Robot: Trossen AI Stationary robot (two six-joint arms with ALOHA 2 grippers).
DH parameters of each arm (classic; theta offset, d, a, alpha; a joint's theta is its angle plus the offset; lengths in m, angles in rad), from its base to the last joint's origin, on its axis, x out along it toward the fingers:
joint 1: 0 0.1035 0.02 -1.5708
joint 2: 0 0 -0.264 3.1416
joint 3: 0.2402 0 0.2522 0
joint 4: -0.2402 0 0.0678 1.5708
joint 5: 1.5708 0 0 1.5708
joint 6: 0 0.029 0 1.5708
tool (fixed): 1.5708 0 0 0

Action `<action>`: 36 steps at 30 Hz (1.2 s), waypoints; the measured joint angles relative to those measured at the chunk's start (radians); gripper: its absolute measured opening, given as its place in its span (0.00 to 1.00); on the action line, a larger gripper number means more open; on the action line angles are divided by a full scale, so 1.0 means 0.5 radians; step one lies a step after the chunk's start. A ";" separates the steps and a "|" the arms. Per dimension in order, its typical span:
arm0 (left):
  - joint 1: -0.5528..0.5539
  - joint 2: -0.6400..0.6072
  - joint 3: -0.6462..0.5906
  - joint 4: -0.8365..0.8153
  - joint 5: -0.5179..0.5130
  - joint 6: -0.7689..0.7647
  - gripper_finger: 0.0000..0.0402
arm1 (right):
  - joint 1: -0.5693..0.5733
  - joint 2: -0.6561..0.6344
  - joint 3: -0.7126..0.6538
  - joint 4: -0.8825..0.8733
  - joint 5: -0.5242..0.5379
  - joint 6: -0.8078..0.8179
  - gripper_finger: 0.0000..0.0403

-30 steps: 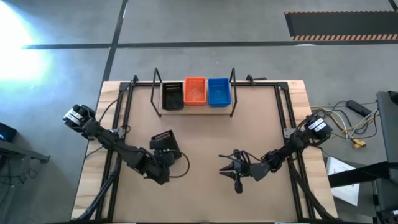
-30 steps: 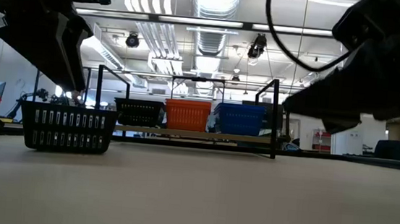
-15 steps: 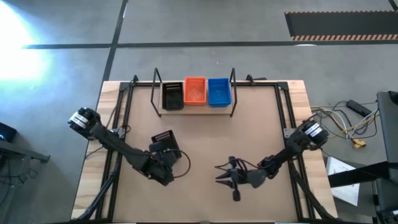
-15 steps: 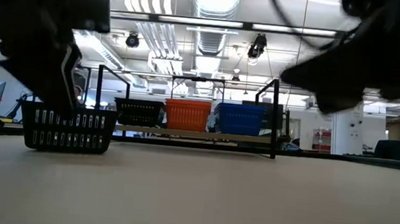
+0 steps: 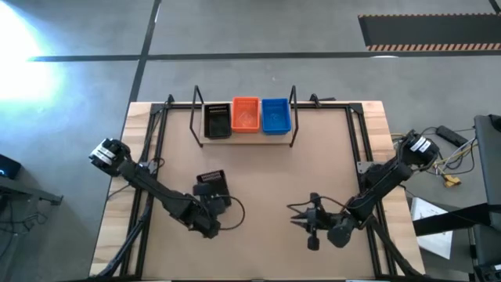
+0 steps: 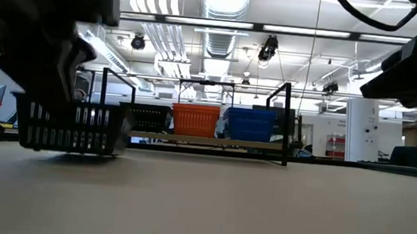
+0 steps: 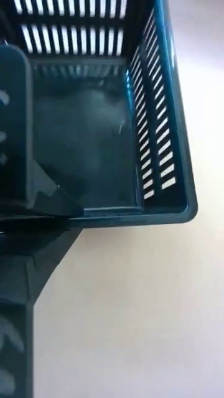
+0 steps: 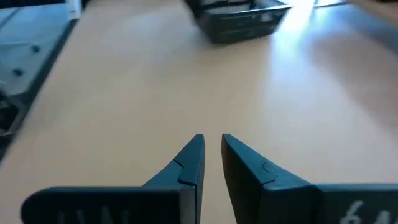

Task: Stack baskets on shelf by color
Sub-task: Stack the black bin on the black bins on the shelf

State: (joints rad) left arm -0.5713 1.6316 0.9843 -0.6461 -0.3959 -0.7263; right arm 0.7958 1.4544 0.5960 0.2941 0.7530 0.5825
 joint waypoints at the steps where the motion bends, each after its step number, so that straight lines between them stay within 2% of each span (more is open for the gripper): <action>1: -0.011 -0.003 0.034 -0.001 0.026 0.071 0.02 | 0.008 0.001 -0.003 -0.016 0.052 0.024 0.12; 5: -0.061 -0.003 0.236 -0.036 0.161 0.400 0.00 | 0.010 0.070 -0.006 0.013 0.120 0.043 0.12; 7: -0.075 -0.009 0.379 -0.175 0.157 0.479 0.00 | 0.010 0.105 -0.006 0.031 0.120 0.043 0.12; 10: -0.075 -0.034 0.620 -0.514 0.024 0.539 0.00 | 0.010 0.148 -0.005 0.065 0.121 0.042 0.12; 13: -0.033 -0.092 0.815 -0.863 -0.256 0.647 0.00 | 0.010 0.183 0.003 0.067 0.120 0.042 0.12; 16: 0.114 -0.210 0.885 -1.014 -0.438 0.812 0.00 | 0.009 0.205 0.003 0.092 0.121 0.041 0.12; 20: 0.504 -0.433 0.804 -1.011 -0.447 1.130 0.00 | 0.009 0.224 0.003 0.150 0.123 0.037 0.12; 24: 1.033 -0.596 0.625 -0.794 -0.252 1.581 0.00 | 0.009 0.224 0.004 0.175 0.125 0.032 0.12; 29: 1.643 -0.712 0.333 -0.277 0.291 1.988 0.00 | 0.009 0.224 0.005 0.203 0.125 0.029 0.12; 32: 1.839 -0.715 0.205 -0.130 0.425 2.149 0.00 | 0.009 0.224 0.006 0.229 0.124 0.009 0.12; 36: 1.916 -0.684 0.111 -0.076 0.468 2.287 0.00 | 0.009 0.224 0.006 0.232 0.124 0.003 0.12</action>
State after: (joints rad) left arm 0.3868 1.2898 1.0398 -0.6842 -0.1619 0.4172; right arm 0.8001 1.5661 0.5991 0.4099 0.8150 0.5838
